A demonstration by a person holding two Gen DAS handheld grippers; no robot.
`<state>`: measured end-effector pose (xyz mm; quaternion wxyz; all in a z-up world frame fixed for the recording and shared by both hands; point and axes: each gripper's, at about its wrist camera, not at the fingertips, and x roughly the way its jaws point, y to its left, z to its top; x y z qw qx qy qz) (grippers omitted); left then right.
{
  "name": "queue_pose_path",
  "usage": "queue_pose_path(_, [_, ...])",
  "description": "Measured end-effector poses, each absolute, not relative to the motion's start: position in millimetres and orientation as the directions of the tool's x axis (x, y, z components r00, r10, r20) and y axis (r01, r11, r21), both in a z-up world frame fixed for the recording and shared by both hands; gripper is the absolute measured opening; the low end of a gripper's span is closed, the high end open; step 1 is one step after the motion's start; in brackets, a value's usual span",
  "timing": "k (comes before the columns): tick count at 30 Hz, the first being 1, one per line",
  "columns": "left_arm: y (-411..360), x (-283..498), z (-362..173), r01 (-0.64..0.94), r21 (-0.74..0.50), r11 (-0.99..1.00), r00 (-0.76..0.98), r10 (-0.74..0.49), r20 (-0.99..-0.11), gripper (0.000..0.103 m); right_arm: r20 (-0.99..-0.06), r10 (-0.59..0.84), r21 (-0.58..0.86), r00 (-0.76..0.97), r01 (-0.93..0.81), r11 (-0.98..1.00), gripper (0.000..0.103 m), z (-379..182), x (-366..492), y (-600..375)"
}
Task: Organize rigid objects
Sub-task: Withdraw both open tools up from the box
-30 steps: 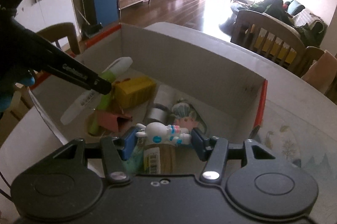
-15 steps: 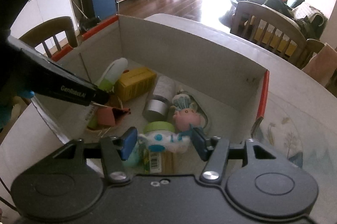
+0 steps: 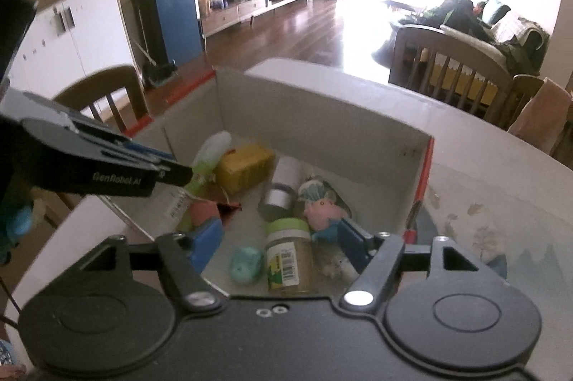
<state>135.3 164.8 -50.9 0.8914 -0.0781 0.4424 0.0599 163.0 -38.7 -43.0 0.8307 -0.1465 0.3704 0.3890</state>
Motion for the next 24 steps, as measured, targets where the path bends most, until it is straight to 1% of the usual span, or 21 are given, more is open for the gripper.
queue_pose_path(2, [162, 132, -43, -0.177, -0.091, 0.98, 0.62, 0.039, -0.784, 0.041, -0.709, 0.56, 0.062, 0.429, -0.753, 0.656, 0.077, -35, 158, -48])
queue_pose_path(3, [161, 128, -40, -0.18, -0.091, 0.979, 0.629, 0.044, -0.776, 0.06, -0.701, 0.567, 0.067, 0.433, -0.751, 0.657, 0.077, -32, 157, -51])
queue_pose_path(4, [160, 125, -36, -0.183, -0.092, 0.979, 0.644, 0.049, -0.764, 0.072, -0.69, 0.575, 0.073, 0.438, -0.749, 0.658, 0.078, -29, 154, -55])
queue_pose_path(7, [155, 113, -28, -0.18, -0.084, 0.98, 0.674, 0.061, -0.736, 0.073, -0.66, 0.605, 0.107, 0.445, -0.742, 0.662, 0.083, -18, 150, -67])
queue_pose_path(11, [151, 101, -18, -0.168, -0.095, 0.981, 0.704, 0.052, -0.708, 0.075, -0.611, 0.653, 0.155, 0.446, -0.742, 0.652, 0.093, -6, 143, -82])
queue_pose_path(13, [149, 93, -15, -0.168, -0.101, 0.981, 0.721, 0.052, -0.691, 0.084, -0.587, 0.671, 0.164, 0.454, -0.745, 0.647, 0.098, -1, 136, -88])
queue_pose_path(14, [148, 89, -13, -0.168, -0.101, 0.981, 0.726, 0.054, -0.685, 0.086, -0.576, 0.677, 0.166, 0.458, -0.746, 0.645, 0.1, 1, 133, -91])
queue_pose_path(15, [147, 86, -11, -0.17, -0.101, 0.98, 0.731, 0.057, -0.68, 0.086, -0.565, 0.682, 0.166, 0.463, -0.746, 0.644, 0.101, 4, 131, -94])
queue_pose_path(17, [146, 80, -8, -0.177, -0.098, 0.979, 0.735, 0.065, -0.675, 0.09, -0.55, 0.689, 0.166, 0.472, -0.746, 0.644, 0.102, 7, 125, -98])
queue_pose_path(19, [145, 75, -6, -0.181, -0.094, 0.979, 0.74, 0.073, -0.669, 0.103, -0.539, 0.693, 0.168, 0.479, -0.745, 0.645, 0.103, 11, 120, -99])
queue_pose_path(24, [138, 64, -2, -0.188, -0.069, 0.98, 0.745, 0.096, -0.66, 0.103, -0.525, 0.684, 0.165, 0.507, -0.728, 0.665, 0.103, 14, 110, -104])
